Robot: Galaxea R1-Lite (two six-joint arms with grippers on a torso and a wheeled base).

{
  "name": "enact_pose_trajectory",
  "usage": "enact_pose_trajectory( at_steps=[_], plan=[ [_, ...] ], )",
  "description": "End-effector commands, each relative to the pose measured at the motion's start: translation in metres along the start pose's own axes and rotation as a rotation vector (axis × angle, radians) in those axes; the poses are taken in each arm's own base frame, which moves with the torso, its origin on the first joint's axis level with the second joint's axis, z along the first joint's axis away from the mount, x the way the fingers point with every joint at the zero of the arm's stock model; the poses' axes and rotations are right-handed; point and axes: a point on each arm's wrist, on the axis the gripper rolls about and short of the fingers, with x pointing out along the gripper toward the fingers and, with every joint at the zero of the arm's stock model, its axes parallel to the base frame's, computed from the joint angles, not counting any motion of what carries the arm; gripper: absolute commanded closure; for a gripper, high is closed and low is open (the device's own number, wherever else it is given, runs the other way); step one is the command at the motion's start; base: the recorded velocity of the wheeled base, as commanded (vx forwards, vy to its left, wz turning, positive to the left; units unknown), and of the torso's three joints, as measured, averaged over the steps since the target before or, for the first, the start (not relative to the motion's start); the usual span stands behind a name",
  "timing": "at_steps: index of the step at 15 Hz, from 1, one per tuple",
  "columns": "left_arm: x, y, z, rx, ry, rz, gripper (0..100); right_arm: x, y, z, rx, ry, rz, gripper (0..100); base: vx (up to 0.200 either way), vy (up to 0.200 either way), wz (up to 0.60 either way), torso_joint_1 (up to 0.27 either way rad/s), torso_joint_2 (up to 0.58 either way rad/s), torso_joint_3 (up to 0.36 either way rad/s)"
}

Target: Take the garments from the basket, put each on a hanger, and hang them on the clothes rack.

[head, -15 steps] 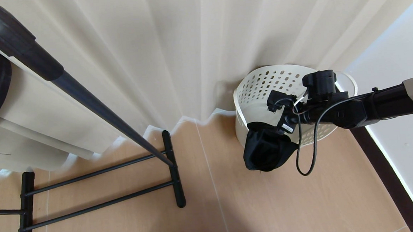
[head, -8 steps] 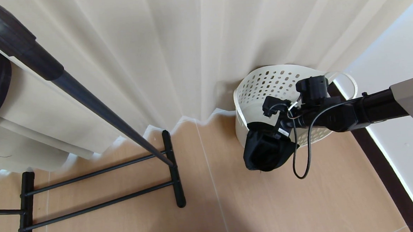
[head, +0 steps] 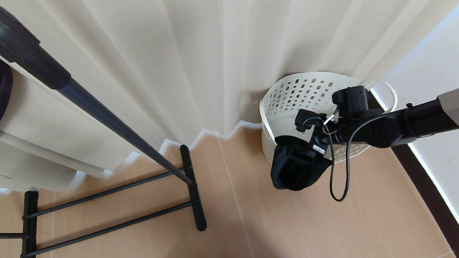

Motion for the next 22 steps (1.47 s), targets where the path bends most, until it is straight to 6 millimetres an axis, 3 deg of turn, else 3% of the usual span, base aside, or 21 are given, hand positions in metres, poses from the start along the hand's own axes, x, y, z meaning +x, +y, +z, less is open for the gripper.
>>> enact_pose_trajectory(
  at_steps=[1,14,22],
  plan=[
    [0.000,0.000,0.000,0.000,0.000,0.000,0,-0.009,0.001,0.001,-0.019,-0.001,0.004,0,0.000,0.000,0.00,0.000,0.00,0.000],
    [0.000,0.000,0.000,0.000,0.000,0.000,0,-0.004,0.012,0.004,-0.057,-0.007,0.035,0,0.000,0.000,0.00,0.000,0.00,0.000],
    [0.000,0.000,0.000,0.000,0.000,0.000,0,0.019,0.014,0.004,-0.055,-0.015,0.037,0,0.000,0.000,0.00,0.000,0.00,0.000]
  ],
)
